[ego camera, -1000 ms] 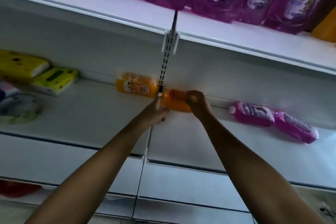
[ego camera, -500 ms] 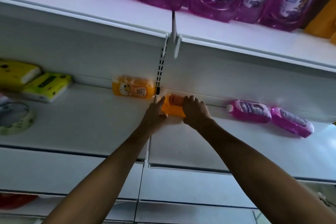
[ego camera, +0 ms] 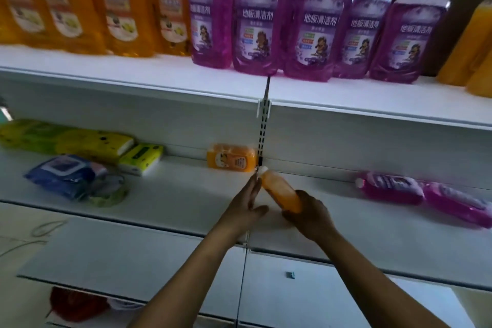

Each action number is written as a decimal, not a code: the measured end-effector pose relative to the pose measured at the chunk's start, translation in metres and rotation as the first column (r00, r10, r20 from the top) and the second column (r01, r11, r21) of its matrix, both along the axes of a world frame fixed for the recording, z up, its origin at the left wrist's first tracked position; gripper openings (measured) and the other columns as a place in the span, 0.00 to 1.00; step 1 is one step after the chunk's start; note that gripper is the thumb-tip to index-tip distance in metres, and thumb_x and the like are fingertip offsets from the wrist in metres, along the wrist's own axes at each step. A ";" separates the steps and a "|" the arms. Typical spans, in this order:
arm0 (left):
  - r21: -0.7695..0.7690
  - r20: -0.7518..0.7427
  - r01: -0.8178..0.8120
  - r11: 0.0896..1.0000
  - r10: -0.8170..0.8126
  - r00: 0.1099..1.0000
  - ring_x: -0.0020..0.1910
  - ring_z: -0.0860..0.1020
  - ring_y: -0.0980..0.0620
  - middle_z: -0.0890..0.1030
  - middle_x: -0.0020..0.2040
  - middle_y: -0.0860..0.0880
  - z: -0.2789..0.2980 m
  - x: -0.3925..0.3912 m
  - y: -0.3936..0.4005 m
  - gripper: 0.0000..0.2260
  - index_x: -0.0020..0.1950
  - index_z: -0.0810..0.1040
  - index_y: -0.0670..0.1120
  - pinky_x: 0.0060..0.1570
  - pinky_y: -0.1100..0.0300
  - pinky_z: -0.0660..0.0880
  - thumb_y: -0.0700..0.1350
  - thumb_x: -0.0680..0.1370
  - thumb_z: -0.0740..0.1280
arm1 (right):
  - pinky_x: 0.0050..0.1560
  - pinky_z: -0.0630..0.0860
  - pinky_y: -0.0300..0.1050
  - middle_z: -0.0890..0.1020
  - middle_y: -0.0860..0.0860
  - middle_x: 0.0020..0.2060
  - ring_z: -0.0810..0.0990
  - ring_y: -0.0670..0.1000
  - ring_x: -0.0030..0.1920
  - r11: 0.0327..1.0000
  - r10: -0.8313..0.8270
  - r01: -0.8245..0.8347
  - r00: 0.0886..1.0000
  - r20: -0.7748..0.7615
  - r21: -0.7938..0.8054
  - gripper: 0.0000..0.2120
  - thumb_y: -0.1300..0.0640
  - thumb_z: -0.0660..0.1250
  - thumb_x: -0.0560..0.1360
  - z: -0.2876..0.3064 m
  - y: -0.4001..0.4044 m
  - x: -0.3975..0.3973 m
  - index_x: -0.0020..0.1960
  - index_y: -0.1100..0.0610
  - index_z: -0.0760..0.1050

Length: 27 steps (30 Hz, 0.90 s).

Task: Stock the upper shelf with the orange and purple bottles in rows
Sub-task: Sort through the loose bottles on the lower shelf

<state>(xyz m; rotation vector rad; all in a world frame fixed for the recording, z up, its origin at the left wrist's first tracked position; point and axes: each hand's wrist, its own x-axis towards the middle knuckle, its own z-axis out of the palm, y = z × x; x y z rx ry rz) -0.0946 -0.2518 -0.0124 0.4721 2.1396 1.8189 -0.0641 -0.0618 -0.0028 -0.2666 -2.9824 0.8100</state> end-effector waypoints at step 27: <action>0.367 -0.477 0.429 0.825 -0.229 0.848 0.61 0.80 0.56 0.78 0.65 0.60 0.151 0.212 0.118 0.35 0.73 0.61 0.71 0.51 0.63 0.79 0.51 0.73 0.73 | 0.55 0.79 0.35 0.60 0.33 0.72 0.71 0.40 0.68 0.961 -0.070 -0.135 0.729 -0.681 -0.243 0.46 0.45 0.75 0.72 0.198 0.069 0.279 0.76 0.29 0.47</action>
